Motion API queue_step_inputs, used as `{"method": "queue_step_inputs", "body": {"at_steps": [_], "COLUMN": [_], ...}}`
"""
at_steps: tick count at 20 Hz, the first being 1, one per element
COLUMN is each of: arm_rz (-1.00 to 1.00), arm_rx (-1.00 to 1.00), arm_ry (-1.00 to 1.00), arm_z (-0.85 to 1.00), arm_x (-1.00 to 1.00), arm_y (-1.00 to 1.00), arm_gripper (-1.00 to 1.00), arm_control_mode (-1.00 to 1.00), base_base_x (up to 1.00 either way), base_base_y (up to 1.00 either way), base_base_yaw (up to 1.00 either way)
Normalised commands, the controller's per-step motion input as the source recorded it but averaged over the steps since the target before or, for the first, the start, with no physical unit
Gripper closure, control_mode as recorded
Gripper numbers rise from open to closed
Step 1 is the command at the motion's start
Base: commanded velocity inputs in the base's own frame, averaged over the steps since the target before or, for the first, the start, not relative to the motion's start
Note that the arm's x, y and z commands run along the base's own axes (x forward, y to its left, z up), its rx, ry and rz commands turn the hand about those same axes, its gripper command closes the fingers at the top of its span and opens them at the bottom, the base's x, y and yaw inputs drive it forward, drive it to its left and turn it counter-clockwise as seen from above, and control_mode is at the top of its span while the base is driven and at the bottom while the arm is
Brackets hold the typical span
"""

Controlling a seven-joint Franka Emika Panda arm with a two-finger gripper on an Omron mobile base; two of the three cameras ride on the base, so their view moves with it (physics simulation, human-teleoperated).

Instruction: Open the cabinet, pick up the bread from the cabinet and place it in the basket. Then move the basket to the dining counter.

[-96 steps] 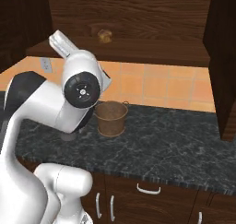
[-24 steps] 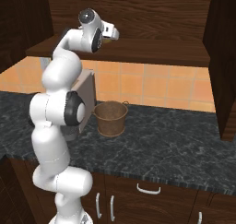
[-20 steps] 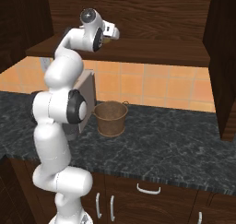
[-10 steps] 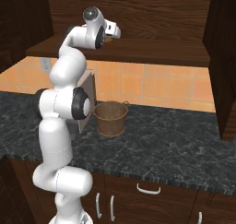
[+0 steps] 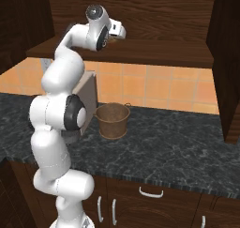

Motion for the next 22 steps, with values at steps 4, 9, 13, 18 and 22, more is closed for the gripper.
{"method": "queue_step_inputs", "body": {"at_steps": [4,9,13,18,22], "arm_rz": [0.04,0.03,0.0,0.0,0.01], "arm_rx": [0.0,0.0,0.0,0.0,0.0], "arm_ry": [-0.23,-0.08,0.0,0.0,0.07], "arm_z": [0.0,0.29,0.75,0.37,0.13], "arm_x": [-1.0,-1.0,-1.0,-1.0,-1.0], "arm_y": [-0.28,-0.15,-0.08,-0.12,-0.25], "arm_gripper": [1.0,1.0,1.0,1.0,1.0], "arm_control_mode": [-1.0,-1.0,-1.0,-1.0,-1.0], "base_base_x": [0.0,0.0,0.0,0.0,0.0], "base_base_y": [0.0,0.0,0.0,0.0,0.0], "base_base_yaw": [0.0,0.0,0.0,0.0,0.0]}}
